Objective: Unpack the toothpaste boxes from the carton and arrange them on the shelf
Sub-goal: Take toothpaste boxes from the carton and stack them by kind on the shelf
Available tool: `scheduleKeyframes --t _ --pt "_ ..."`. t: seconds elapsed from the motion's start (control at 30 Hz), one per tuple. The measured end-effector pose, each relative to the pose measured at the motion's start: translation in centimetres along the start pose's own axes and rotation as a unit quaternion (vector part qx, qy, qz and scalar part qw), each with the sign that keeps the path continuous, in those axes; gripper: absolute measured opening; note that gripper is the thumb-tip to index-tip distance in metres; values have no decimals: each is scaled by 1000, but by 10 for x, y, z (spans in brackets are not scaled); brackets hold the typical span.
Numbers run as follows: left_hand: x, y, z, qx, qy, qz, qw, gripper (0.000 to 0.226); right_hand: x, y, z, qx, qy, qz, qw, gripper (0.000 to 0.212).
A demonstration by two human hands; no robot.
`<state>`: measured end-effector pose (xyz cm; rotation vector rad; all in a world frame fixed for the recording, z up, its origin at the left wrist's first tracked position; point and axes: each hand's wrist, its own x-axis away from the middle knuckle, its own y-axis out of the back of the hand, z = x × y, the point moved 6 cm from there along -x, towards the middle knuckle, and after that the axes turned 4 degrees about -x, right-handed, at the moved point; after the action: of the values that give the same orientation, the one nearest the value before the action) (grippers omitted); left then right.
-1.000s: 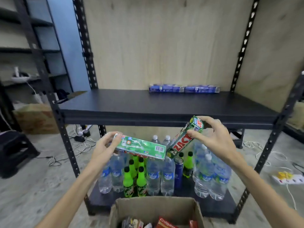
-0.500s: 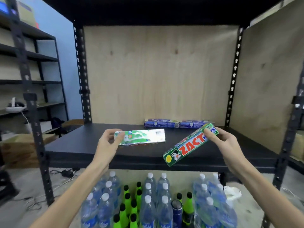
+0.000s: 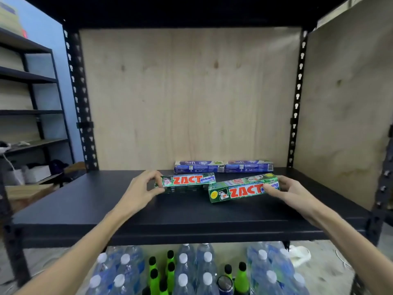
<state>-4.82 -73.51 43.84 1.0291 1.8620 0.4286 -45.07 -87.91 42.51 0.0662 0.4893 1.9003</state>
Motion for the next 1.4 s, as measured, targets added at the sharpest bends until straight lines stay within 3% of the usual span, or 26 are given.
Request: scheduleKeyframes --t 0.1,0.17,0.3,0.43,0.53,0.63,0.7,0.8,1.4 --pt "-2 -1 -3 -40 -48 -3 998 31 -14 11 -16 113 -37 14 993 107" --pt "-1 -5 -7 -62 -69 15 996 34 -21 12 -23 182 -52 12 982 114" --pt "2 -9 -8 11 -45 62 997 35 -23 9 -21 218 -51 5 975 101" --pt "2 -8 -11 108 -11 55 993 36 -21 8 -22 203 -40 13 978 79" --pt "1 -7 -13 91 -31 50 994 31 -22 10 -24 190 -23 4 982 84" --pt "-2 -8 -8 43 -28 36 998 38 -23 8 -18 183 17 -10 983 63" --pt "-4 -11 2 32 23 38 998 46 -24 7 -17 188 30 -14 982 55" --pt "-9 -18 15 32 93 63 993 54 -28 7 -20 197 36 -13 980 56" --pt "-81 -86 16 -44 125 28 991 53 -93 30 -35 219 9 -76 973 59"
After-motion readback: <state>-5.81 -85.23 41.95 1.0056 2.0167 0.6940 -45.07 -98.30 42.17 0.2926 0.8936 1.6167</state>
